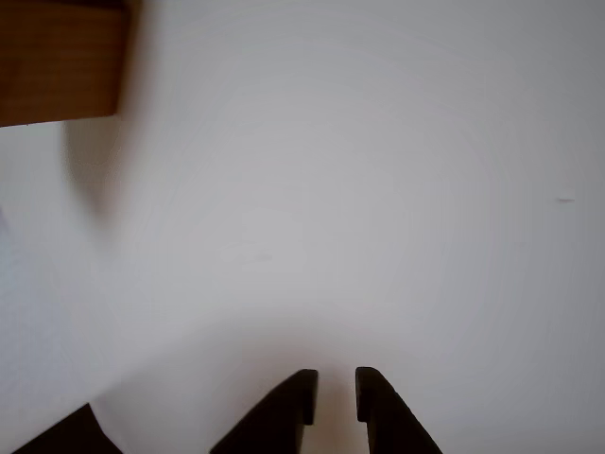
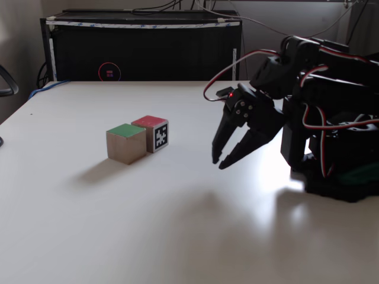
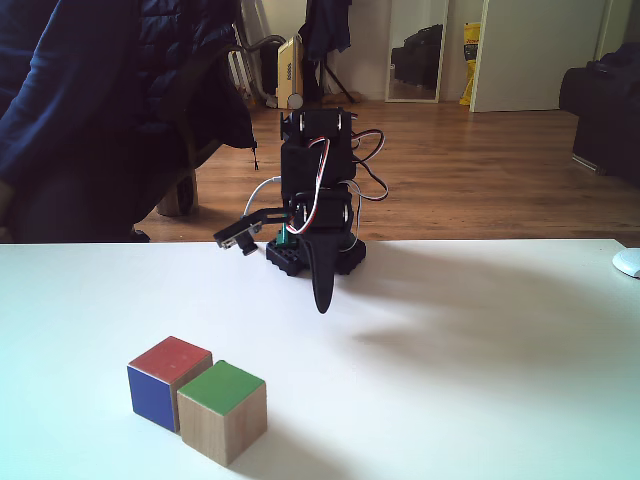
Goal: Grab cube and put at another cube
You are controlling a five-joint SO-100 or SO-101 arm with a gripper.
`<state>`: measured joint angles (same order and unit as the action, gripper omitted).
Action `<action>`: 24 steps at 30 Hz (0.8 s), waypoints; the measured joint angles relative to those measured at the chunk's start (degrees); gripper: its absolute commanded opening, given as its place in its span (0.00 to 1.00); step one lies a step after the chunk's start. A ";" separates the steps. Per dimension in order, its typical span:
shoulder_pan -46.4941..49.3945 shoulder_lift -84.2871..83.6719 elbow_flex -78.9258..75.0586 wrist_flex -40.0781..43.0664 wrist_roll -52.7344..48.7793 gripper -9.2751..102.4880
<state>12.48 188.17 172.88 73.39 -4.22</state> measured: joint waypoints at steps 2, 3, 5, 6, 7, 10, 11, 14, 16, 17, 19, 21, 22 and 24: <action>0.09 0.00 0.00 -0.53 -0.88 0.22; 0.18 0.00 0.00 -0.88 -1.32 0.23; 0.35 0.00 -0.18 -1.14 -1.23 0.24; 0.53 0.00 -0.97 -1.14 -0.62 0.24; 0.62 0.00 -2.02 -1.14 0.18 0.24; -0.79 0.00 -5.71 -1.14 2.90 0.25; -1.32 -0.62 -7.21 -1.14 3.78 0.27; -2.72 -5.54 -12.48 -2.55 7.38 0.29; -3.52 -11.60 -16.26 -4.57 9.93 0.33; -3.78 -15.38 -18.37 -5.89 11.16 0.34; -4.22 -22.15 -22.41 -8.44 14.24 0.36; -4.66 -28.21 -25.58 -10.90 17.05 0.37; -4.83 -30.67 -26.63 -12.13 18.19 0.37; -5.01 -34.63 -28.21 -14.50 20.39 0.38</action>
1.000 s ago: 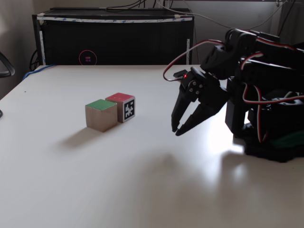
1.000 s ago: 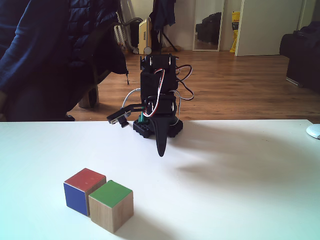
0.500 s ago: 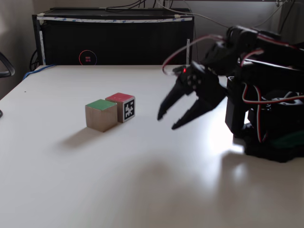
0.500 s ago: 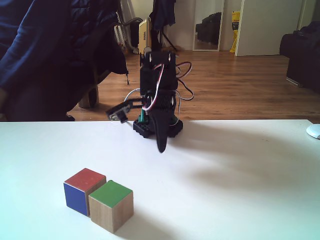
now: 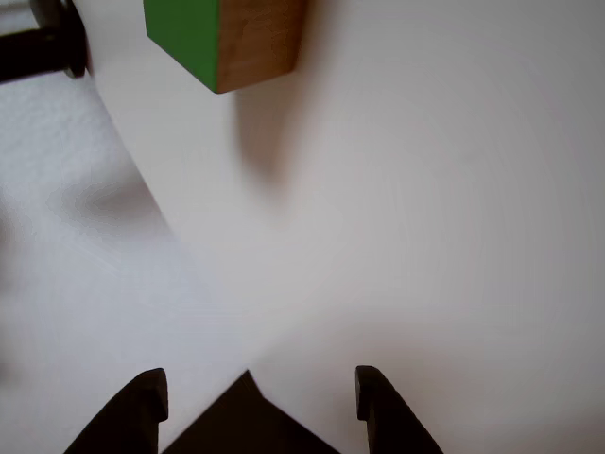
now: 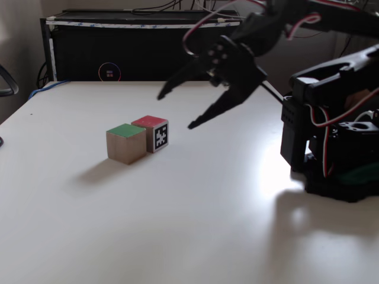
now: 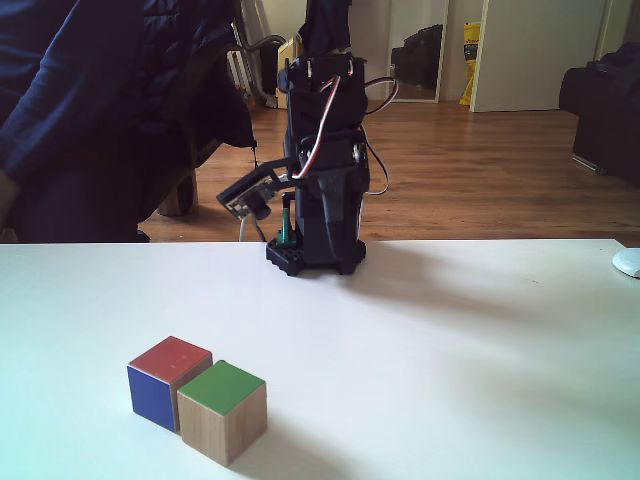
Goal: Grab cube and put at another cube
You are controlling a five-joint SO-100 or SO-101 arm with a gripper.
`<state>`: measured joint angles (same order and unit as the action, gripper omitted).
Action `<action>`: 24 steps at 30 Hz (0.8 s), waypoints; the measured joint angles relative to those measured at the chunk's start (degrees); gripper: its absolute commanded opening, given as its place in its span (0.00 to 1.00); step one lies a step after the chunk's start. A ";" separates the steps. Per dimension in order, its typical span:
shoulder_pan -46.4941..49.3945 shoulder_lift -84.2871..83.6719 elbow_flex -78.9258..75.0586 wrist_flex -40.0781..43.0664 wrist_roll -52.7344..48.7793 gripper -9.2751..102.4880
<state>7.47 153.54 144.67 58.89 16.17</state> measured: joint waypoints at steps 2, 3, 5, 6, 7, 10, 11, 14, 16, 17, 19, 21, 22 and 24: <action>-0.09 -4.13 -2.37 -1.05 1.76 0.40; -0.35 -6.33 -3.96 -1.23 2.46 0.40; -0.70 -11.60 -8.00 -1.23 3.60 0.41; -0.62 -14.24 -10.11 -1.23 4.22 0.42; -0.35 -17.05 -12.22 -1.23 4.75 0.43; 1.49 -25.66 -18.81 -0.09 5.54 0.43; 2.11 -28.65 -21.27 1.05 5.54 0.43; 3.16 -37.27 -28.56 4.83 5.63 0.42; 4.48 -41.40 -32.70 6.94 5.63 0.42; 5.71 -43.07 -34.45 8.17 5.54 0.42; 7.03 -45.88 -37.35 10.11 5.10 0.42; 7.38 -47.90 -40.08 11.95 4.83 0.42; 7.91 -48.69 -41.48 13.10 4.66 0.42; 9.23 -49.13 -43.86 15.29 4.31 0.42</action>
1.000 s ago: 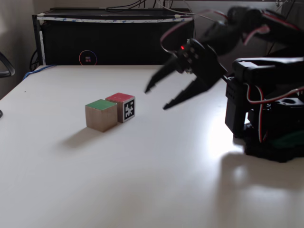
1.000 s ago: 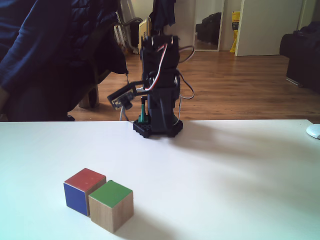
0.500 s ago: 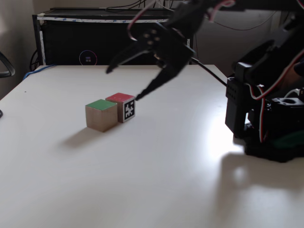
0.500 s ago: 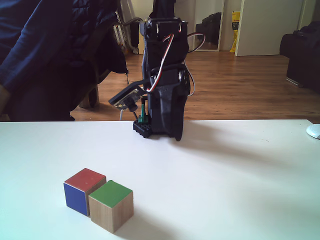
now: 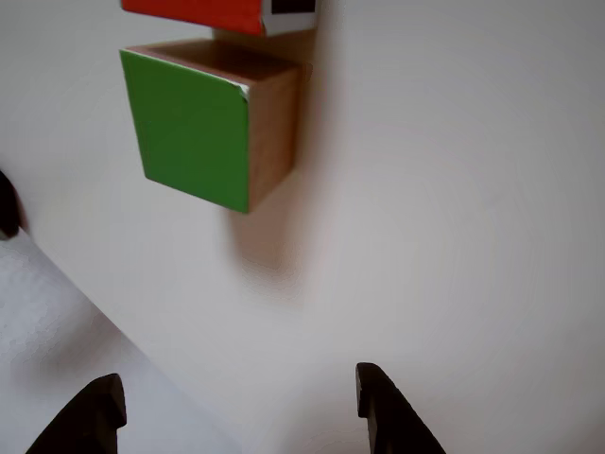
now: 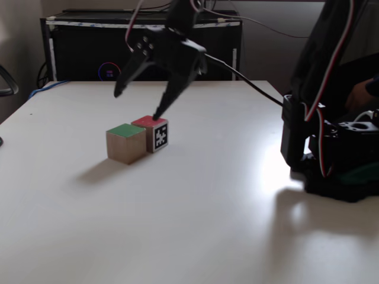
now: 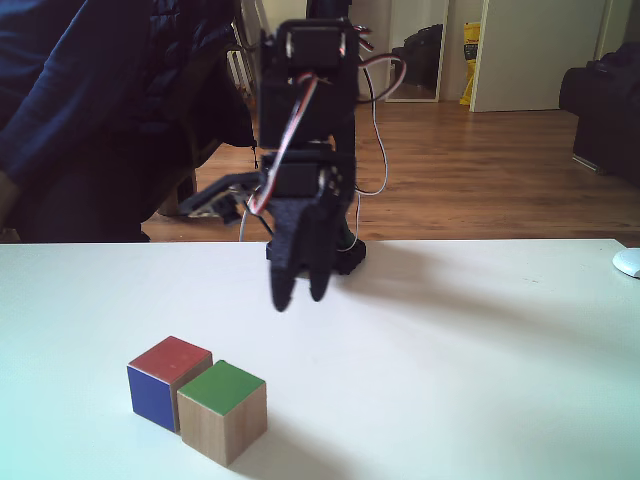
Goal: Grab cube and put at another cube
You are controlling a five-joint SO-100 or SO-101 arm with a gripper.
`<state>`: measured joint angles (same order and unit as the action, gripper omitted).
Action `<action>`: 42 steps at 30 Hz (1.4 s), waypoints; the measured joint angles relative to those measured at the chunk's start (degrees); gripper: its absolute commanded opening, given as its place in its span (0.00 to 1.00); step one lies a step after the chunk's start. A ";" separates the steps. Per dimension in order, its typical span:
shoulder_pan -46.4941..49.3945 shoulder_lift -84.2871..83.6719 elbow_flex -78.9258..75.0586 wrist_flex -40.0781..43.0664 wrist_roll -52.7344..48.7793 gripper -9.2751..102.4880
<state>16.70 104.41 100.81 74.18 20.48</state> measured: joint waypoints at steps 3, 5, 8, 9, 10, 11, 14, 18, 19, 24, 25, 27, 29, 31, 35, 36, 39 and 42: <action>0.26 -0.35 -2.29 2.72 -0.79 0.43; 1.23 -0.44 -3.60 3.43 -1.23 0.43; 3.43 -2.29 -5.71 4.13 -1.85 0.44; 3.52 -3.08 -6.42 4.31 -1.93 0.44; 3.78 -4.13 -7.03 4.39 -1.93 0.45; 4.39 -5.19 -7.73 4.57 -1.93 0.45; 6.42 -9.32 -9.67 4.83 -0.97 0.46; 7.12 -15.38 -12.83 5.36 1.05 0.48; 7.82 -16.96 -13.62 5.45 1.58 0.48; 8.17 -23.82 -18.54 6.33 3.43 0.48; 8.53 -25.05 -19.69 6.50 3.69 0.48; 9.49 -27.33 -21.97 6.77 4.13 0.48; 9.49 -29.27 -23.73 7.12 4.48 0.49; 8.88 -30.94 -25.05 7.12 4.66 0.49; 8.88 -34.01 -27.07 7.12 4.75 0.49; 9.05 -34.72 -27.51 7.12 4.75 0.49; 9.32 -36.47 -28.56 7.12 4.75 0.48; 9.14 -38.50 -29.71 7.12 5.19 0.48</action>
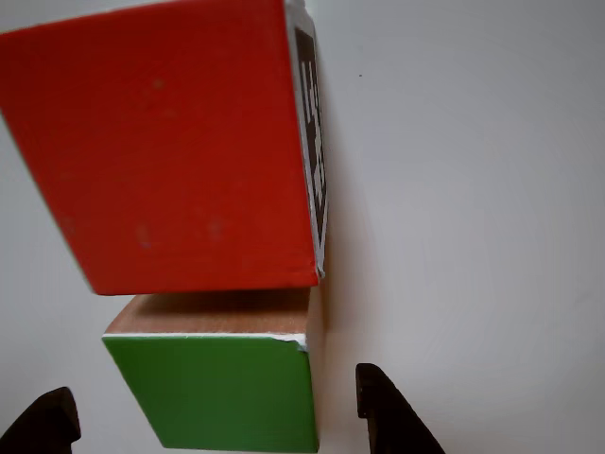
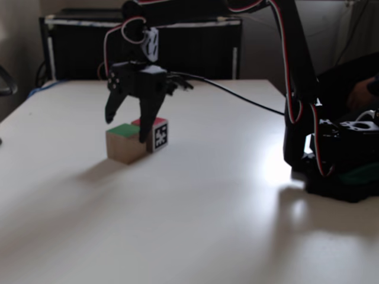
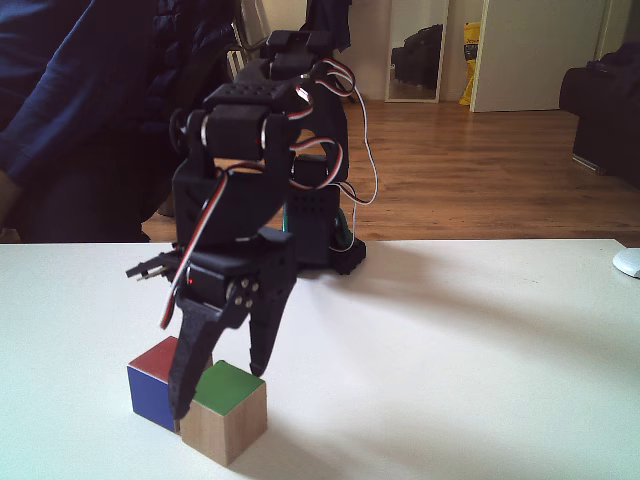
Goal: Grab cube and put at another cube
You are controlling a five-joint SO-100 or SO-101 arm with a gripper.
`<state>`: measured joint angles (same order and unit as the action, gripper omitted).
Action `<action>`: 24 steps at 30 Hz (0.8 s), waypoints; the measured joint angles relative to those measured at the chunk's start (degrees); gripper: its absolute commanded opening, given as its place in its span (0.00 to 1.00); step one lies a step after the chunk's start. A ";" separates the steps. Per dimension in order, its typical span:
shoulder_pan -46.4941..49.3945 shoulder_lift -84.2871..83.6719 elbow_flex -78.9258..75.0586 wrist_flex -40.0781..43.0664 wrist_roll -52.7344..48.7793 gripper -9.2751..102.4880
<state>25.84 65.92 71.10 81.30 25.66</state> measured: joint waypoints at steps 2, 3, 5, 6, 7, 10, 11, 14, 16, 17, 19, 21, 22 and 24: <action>-0.09 -1.41 -0.79 0.00 0.09 0.47; -0.09 -2.02 -1.14 0.00 0.09 0.47; 0.00 -3.16 -1.85 0.00 0.09 0.46; 0.00 -3.69 -2.11 0.00 0.09 0.46; -0.18 -4.22 -2.29 0.00 0.09 0.46; -0.88 -4.83 -2.55 0.00 0.09 0.43; -0.88 -4.92 -2.55 0.00 0.09 0.42; -0.70 -5.01 -2.72 -0.35 0.09 0.39; -0.44 -5.36 -3.52 0.44 0.09 0.37; -0.35 -5.54 -3.87 0.53 0.09 0.37; -0.35 -6.33 -4.66 0.18 0.09 0.35; -0.35 -7.12 -5.36 0.00 0.09 0.33; -0.18 -7.47 -5.80 0.09 0.09 0.33; -0.09 -7.91 -6.24 0.53 0.09 0.30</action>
<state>25.75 58.01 64.86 81.83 25.75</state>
